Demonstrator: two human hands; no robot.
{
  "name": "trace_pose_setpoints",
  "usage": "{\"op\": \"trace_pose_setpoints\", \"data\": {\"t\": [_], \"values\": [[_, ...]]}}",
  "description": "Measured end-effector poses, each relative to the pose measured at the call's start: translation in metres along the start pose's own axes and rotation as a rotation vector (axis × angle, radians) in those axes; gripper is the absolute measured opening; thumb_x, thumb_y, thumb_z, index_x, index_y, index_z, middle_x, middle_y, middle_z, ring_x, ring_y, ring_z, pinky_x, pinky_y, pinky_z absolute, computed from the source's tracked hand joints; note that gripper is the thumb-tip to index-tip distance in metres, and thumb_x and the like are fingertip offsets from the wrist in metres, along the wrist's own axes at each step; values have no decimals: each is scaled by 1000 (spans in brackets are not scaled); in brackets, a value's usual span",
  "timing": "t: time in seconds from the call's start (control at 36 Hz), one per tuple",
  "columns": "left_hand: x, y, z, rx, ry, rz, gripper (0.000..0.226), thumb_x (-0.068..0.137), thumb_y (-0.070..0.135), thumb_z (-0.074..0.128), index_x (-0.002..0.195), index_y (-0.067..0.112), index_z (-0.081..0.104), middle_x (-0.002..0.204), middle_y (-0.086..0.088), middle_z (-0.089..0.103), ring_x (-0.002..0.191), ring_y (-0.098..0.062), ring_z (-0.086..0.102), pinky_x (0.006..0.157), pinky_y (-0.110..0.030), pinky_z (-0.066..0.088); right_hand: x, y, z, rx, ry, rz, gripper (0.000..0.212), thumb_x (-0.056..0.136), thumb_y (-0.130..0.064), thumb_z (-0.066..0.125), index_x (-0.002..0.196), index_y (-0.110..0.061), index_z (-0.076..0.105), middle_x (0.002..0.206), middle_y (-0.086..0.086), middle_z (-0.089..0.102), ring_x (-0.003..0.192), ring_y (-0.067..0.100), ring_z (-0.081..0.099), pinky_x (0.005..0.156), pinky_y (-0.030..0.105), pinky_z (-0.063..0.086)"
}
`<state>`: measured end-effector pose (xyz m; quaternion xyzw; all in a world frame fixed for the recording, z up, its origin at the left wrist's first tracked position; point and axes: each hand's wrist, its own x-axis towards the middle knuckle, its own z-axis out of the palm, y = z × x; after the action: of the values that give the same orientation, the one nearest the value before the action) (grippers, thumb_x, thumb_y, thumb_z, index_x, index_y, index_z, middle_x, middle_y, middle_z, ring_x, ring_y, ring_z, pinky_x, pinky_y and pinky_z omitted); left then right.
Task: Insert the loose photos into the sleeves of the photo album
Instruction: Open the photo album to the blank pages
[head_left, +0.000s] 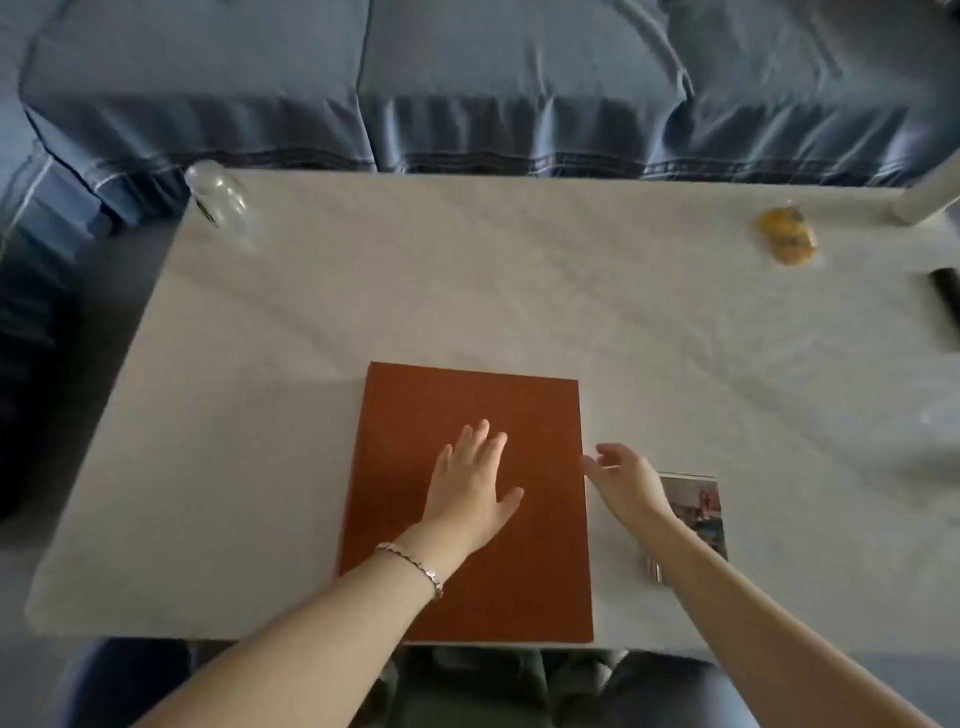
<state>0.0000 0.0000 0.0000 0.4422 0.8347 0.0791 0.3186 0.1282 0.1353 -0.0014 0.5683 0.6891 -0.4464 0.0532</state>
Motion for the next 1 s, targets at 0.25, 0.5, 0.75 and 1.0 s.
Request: {"op": "trace_pose_setpoints", "data": {"t": [0.25, 0.5, 0.75, 1.0], "values": [[63, -41, 76, 340, 155, 124, 81, 81, 77, 21, 150, 35, 7, 158, -5, -12, 142, -29, -20, 111, -45, -16, 59, 37, 51, 9, 124, -119, 38, 83, -37, 67, 112, -13, 64, 103, 3, 64, 79, 11, 56, 52, 9, 33], [71, -47, 89, 325, 254, 142, 86, 80, 79, 26, 149, 36, -1, 157, -1, -18, 141, -24, -25, 113, -43, -18, 72, 52, 61, 343, 169, -150, 13, 81, -16, 70, 94, -14, 68, 79, -2, 66, 68, 8, 62, 56, 14, 44], [11, -15, 45, -26, 178, 250, 90, 77, 77, 38, 149, 36, 3, 157, 7, -17, 142, -18, -24, 116, -45, -12, -5, 21, 27, 600, 19, -235, 7, 85, -18, 66, 88, -12, 69, 72, 2, 72, 61, 12, 67, 54, 21, 53], [-151, -8, -39, -305, 364, 678, 90, 70, 69, 52, 142, 52, 1, 153, 28, -10, 139, 9, -12, 116, -33, 9, -114, -83, 29, 718, -361, -771, 30, 97, -30, 38, 92, -12, 62, 79, -2, 67, 78, 9, 63, 70, 19, 50]]}}
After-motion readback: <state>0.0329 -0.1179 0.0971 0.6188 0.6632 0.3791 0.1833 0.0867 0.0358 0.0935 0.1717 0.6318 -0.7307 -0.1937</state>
